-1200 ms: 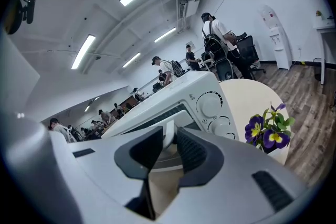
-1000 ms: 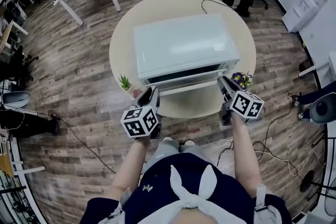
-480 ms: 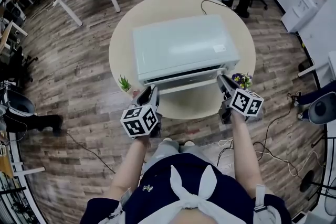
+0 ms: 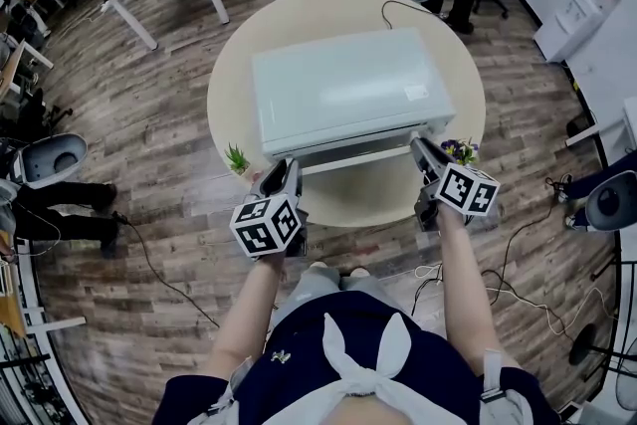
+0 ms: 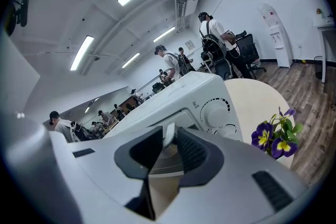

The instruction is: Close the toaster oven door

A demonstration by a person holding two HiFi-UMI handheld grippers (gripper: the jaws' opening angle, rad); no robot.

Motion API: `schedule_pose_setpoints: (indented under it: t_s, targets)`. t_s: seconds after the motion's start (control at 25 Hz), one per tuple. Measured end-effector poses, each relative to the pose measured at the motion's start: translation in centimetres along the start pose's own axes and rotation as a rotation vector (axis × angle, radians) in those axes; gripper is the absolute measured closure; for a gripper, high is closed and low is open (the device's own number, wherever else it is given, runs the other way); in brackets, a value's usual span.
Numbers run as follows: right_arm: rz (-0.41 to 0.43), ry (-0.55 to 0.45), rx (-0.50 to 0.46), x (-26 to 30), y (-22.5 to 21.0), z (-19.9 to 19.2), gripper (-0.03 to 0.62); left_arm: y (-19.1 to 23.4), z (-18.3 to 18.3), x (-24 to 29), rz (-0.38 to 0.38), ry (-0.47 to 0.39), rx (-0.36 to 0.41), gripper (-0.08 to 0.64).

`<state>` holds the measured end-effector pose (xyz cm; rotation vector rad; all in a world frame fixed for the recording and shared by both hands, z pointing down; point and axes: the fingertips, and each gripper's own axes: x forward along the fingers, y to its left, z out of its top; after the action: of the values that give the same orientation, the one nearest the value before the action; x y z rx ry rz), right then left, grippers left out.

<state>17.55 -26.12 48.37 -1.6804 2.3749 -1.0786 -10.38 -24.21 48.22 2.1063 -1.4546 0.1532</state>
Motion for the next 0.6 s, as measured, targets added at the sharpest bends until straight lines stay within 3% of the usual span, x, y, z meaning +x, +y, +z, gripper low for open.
schedule_pose_setpoints:
  t_s: [0.32, 0.6]
  targets:
    - [0.005, 0.008, 0.017, 0.52, -0.03, 0.54, 0.497, 0.13, 0.49, 0.32, 0.015, -0.03, -0.027, 0.465]
    - [0.012, 0.001, 0.054, 0.76, -0.37, 0.62, 0.491, 0.07, 0.48, 0.6, 0.03, -0.033, -0.004, 0.465]
